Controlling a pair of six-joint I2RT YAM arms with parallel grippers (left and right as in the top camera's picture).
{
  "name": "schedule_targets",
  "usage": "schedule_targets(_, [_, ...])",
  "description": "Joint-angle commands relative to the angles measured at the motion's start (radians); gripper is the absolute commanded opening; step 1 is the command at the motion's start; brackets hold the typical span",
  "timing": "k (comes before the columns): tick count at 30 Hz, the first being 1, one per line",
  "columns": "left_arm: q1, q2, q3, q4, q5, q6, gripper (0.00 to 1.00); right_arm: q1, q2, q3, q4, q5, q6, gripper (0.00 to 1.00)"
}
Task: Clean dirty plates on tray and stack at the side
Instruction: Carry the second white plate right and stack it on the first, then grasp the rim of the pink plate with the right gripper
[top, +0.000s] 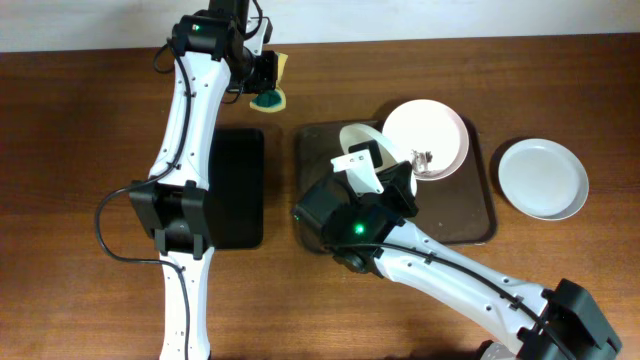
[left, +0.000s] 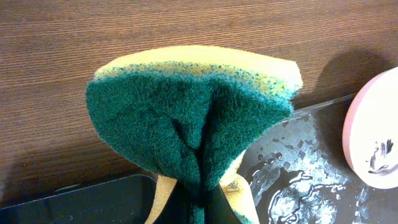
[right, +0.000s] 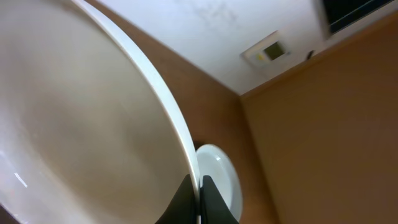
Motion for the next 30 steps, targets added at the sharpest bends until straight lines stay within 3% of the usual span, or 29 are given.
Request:
schedule_targets(1, [0.003,-0.01,0.014,0.001,0.0,0.012,0.0,0.006,-0.027,0.021,0.0,0.108,0.013,0.04])
schedule_targets(3, [0.003,-0.01,0.014,0.001,0.0,0.012,0.0,0.002,-0.027,0.021,-0.001,0.07,0.082,0.04])
schedule_targets(6, [0.002,-0.01,0.014,-0.017,0.0,0.012,0.0,-0.13,-0.061,0.021,0.0,-0.422,0.23,0.04])
schedule_targets(10, [0.002,-0.01,0.014,-0.02,0.0,0.012,0.0,-0.595,-0.231,0.021,-0.001,-1.046,0.104,0.04])
schedule_targets(11, [0.0,-0.01,0.014,-0.019,0.0,0.012,0.0,-0.792,-0.249,0.021,-0.012,-1.223,0.051,0.04])
schedule_targets(14, [-0.01,-0.01,0.014,-0.019,0.0,0.012,0.0,-1.185,-0.22,0.021,-0.046,-1.352,0.033,0.04])
schedule_targets(18, [-0.02,-0.01,0.014,-0.016,-0.002,0.012,0.0,-1.542,-0.103,0.02,-0.018,-1.34,0.033,0.04])
schedule_targets(22, [-0.02,-0.01,0.014,-0.016,-0.001,0.012,0.0,-1.659,0.09,0.02,0.098,-1.292,0.034,0.04])
schedule_targets(27, [-0.02,-0.01,0.014,-0.008,-0.001,0.012,0.0,-1.555,0.129,0.032,0.145,-1.375,-0.084,0.32])
schedule_targets(30, [-0.02,-0.01,0.014,-0.008,-0.001,0.012,0.0,-1.415,0.129,0.134,0.064,-1.386,-0.149,0.46])
